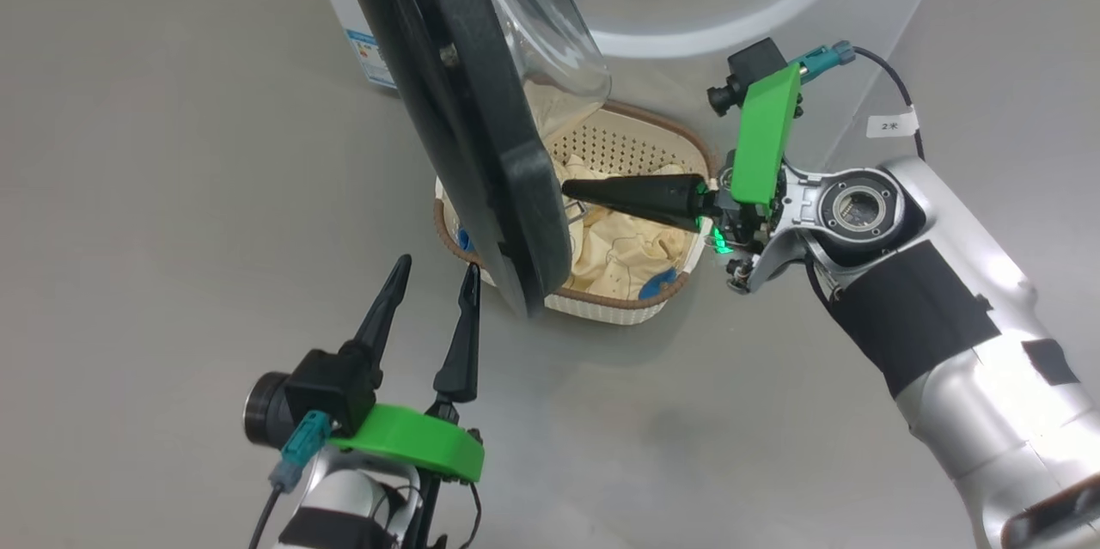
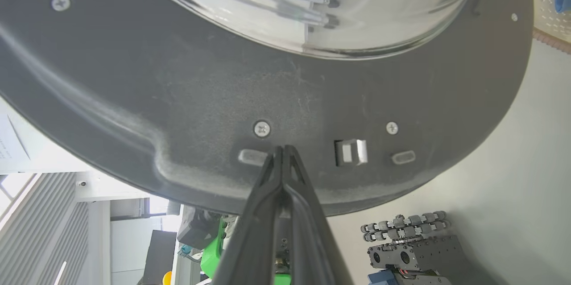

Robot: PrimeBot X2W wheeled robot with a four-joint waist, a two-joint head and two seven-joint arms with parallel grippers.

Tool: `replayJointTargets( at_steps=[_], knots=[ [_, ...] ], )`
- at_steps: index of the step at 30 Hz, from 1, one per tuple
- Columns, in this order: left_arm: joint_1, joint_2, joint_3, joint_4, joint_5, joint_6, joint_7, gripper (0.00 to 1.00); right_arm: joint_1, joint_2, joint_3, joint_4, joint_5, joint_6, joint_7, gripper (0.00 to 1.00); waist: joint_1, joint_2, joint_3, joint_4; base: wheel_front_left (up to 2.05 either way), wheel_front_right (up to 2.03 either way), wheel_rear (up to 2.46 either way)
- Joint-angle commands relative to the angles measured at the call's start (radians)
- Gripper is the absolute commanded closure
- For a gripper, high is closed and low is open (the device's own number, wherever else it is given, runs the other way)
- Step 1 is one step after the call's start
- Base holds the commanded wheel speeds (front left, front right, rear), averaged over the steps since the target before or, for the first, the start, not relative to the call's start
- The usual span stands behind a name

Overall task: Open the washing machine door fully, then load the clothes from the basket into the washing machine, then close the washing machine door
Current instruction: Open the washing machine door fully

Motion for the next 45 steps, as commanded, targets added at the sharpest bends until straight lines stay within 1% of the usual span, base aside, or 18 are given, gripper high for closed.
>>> replayJointTargets(
  at_steps=[1, 4, 7, 10, 12, 14, 17, 20, 26, 29, 32, 35, 36, 40, 45],
  knots=[
    [0.006, 0.014, 0.036, -0.029, 0.015, 0.005, -0.011, 0.0, 0.009, 0.004, -0.007, -0.043, -0.009, -0.003, -0.014, 1.0, 0.0, 0.0, -0.013, -0.008, 0.0, 0.0, 0.0],
    [0.015, 0.014, 0.044, -0.025, 0.018, 0.005, -0.011, 0.0, 0.043, -0.037, -0.018, -0.086, -0.043, -0.003, -0.063, 1.0, 0.0, 0.0, -0.037, -0.025, 0.0, 0.0, 0.0],
    [0.027, 0.014, 0.059, -0.022, 0.025, 0.004, -0.011, 0.0, 0.088, -0.097, -0.006, -0.177, -0.14, -0.003, -0.148, 1.0, 0.0, 0.0, -0.063, -0.046, 0.0, 0.0, 0.0],
    [0.037, 0.014, 0.079, -0.02, 0.033, -0.002, -0.011, 0.0, 0.147, -0.185, 0.035, -0.287, -0.326, -0.003, -0.311, 1.0, 0.0, 0.0, -0.086, -0.066, 0.0, 0.0, 0.0],
    [0.04, 0.014, 0.096, -0.019, 0.041, -0.006, -0.011, 0.0, 0.197, -0.233, 0.062, -0.333, -0.431, -0.003, -0.422, 1.0, 0.0, 0.0, -0.103, -0.081, 0.0, 0.0, 0.0],
    [0.044, 0.014, 0.117, -0.02, 0.052, -0.011, -0.011, 0.0, 0.248, -0.264, 0.077, -0.361, -0.5, -0.003, -0.516, 1.0, 0.0, 0.0, -0.118, -0.098, 0.0, 0.0, 0.0],
    [0.054, 0.014, 0.153, -0.019, 0.072, -0.02, -0.011, 0.0, 0.314, -0.294, 0.088, -0.392, -0.584, -0.003, -0.646, 1.0, 0.0, 0.0, -0.141, -0.128, 0.0, 0.0, 0.0],
    [0.068, 0.015, 0.187, -0.019, 0.087, -0.029, -0.011, 0.0, 0.368, -0.321, 0.075, -0.381, -0.712, -0.003, -0.783, 1.0, 0.0, 0.0, -0.16, -0.157, 0.0, 0.0, 0.0],
    [0.106, 0.015, 0.248, -0.027, 0.104, -0.043, -0.011, 0.0, 0.476, -0.306, -0.002, -0.353, -0.911, -0.003, -0.952, 1.0, 0.0, 0.0, -0.191, -0.206, 0.0, 0.0, 0.0],
    [0.124, 0.015, 0.278, -0.035, 0.11, -0.047, -0.011, 0.0, 0.523, -0.275, -0.06, -0.357, -1.006, -0.003, -1.008, 1.0, 0.0, 0.0, -0.199, -0.229, 0.0, 0.0, 0.0],
    [0.14, 0.015, 0.298, -0.039, 0.115, -0.051, -0.011, 0.0, 0.577, -0.231, -0.129, -0.37, -1.084, -0.003, -1.055, 1.0, 0.0, 0.0, -0.205, -0.245, 0.0, 0.0, 0.0],
    [0.148, 0.015, 0.318, -0.04, 0.118, -0.054, -0.011, 0.0, 0.633, -0.186, -0.202, -0.389, -1.159, -0.003, -1.083, 1.0, 0.0, 0.0, -0.212, -0.259, 0.0, 0.0, 0.0],
    [0.148, 0.015, 0.318, -0.04, 0.118, -0.054, -0.011, 0.0, 0.633, -0.186, -0.202, -0.389, -1.159, -0.003, -1.083, 1.0, 0.0, 0.0, -0.212, -0.259, 0.0, 0.0, 0.0],
    [0.154, 0.015, 0.341, -0.044, 0.119, -0.058, -0.011, 0.0, 0.69, -0.153, -0.265, -0.414, -1.283, -0.003, -1.097, 1.0, 0.0, 0.0, -0.215, -0.272, 0.0, 0.0, 0.0],
    [0.161, 0.015, 0.359, -0.046, 0.126, -0.062, -0.011, 0.0, 0.731, -0.106, -0.318, -0.432, -1.37, -0.003, -1.1, 0.99, 0.0, 0.0, -0.217, -0.284, 0.0, 0.0, 0.0]
  ],
)
